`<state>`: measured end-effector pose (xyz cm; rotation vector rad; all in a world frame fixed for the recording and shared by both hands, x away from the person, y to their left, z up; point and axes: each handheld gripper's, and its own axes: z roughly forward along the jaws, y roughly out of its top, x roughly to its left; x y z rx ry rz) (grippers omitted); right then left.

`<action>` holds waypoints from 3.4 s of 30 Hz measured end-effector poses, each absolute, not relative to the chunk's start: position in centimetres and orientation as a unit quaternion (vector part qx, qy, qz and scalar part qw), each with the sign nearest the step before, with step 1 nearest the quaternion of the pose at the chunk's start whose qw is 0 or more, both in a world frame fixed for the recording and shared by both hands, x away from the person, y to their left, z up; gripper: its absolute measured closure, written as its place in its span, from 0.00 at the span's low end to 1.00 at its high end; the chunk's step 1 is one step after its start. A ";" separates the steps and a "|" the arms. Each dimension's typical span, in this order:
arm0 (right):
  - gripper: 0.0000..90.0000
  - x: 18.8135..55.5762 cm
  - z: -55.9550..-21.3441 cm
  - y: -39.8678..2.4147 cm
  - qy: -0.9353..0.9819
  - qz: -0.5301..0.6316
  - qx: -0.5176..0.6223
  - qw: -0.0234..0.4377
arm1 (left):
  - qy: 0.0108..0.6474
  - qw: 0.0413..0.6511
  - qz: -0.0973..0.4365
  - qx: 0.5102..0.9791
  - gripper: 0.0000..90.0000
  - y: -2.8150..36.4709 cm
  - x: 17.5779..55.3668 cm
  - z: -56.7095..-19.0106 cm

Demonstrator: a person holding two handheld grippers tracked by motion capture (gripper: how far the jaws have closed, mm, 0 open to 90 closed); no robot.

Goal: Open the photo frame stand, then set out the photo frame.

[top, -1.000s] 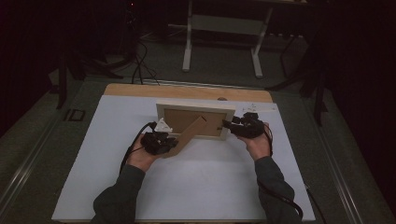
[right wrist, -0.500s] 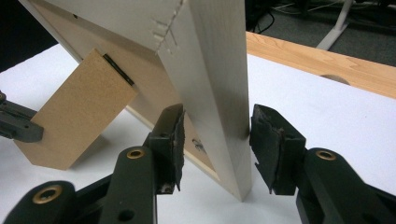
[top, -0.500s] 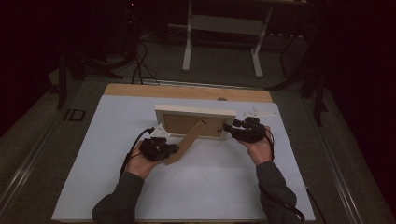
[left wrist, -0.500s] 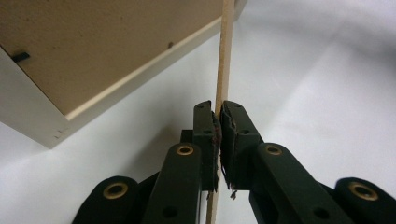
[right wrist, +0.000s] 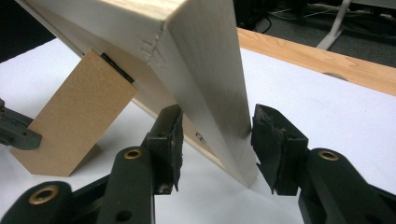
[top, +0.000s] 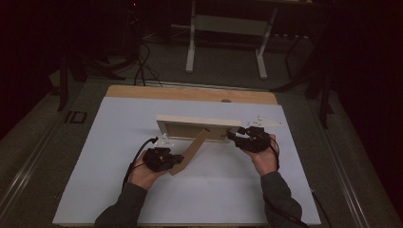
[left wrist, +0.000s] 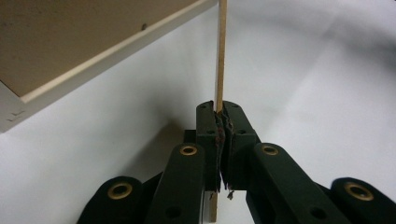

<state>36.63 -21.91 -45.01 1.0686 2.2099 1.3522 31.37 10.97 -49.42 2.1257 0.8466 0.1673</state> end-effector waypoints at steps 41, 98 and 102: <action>0.60 35.6 -46.8 -24.0 0.781 0.476 0.380 0.136 | 0.358 0.478 0.174 0.783 0.80 14.2 29.0 -44.8; 0.99 38.8 -44.2 -23.3 0.753 0.496 0.411 0.134 | 0.438 0.475 0.198 0.737 1.00 10.7 33.4 -43.7; 0.99 38.7 -44.2 -23.2 0.756 0.494 0.408 0.132 | 0.434 0.475 0.198 0.739 1.00 10.3 33.7 -43.5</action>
